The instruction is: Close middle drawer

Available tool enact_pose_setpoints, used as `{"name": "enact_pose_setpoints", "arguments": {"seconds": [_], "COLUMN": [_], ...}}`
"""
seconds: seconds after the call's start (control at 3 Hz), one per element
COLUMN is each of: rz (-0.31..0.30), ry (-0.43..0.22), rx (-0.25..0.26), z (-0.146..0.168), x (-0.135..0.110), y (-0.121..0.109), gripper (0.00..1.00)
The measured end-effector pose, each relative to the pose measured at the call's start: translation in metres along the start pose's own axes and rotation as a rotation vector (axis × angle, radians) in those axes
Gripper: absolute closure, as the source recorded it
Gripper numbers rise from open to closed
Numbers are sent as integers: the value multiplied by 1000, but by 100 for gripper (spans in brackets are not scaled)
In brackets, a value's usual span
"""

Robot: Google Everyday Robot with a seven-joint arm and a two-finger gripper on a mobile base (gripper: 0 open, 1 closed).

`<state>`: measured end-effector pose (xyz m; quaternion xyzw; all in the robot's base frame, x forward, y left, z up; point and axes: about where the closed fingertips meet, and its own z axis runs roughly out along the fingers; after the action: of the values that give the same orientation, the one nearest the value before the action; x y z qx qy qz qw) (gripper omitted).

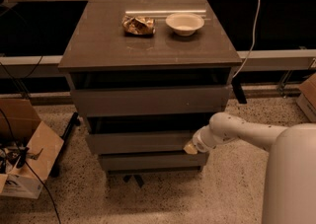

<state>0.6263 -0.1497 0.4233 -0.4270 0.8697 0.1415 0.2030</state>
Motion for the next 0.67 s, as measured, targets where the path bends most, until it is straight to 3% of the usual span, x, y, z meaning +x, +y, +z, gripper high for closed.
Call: {"name": "enact_pose_setpoints", "arguments": {"seconds": [0.33,0.67], "rz": [-1,-1], "ry": [-3,-2], "rx": [1,-2], "z": [2,4], "x": [-1,-1], "y": [-1,1], "gripper": [84,60]}}
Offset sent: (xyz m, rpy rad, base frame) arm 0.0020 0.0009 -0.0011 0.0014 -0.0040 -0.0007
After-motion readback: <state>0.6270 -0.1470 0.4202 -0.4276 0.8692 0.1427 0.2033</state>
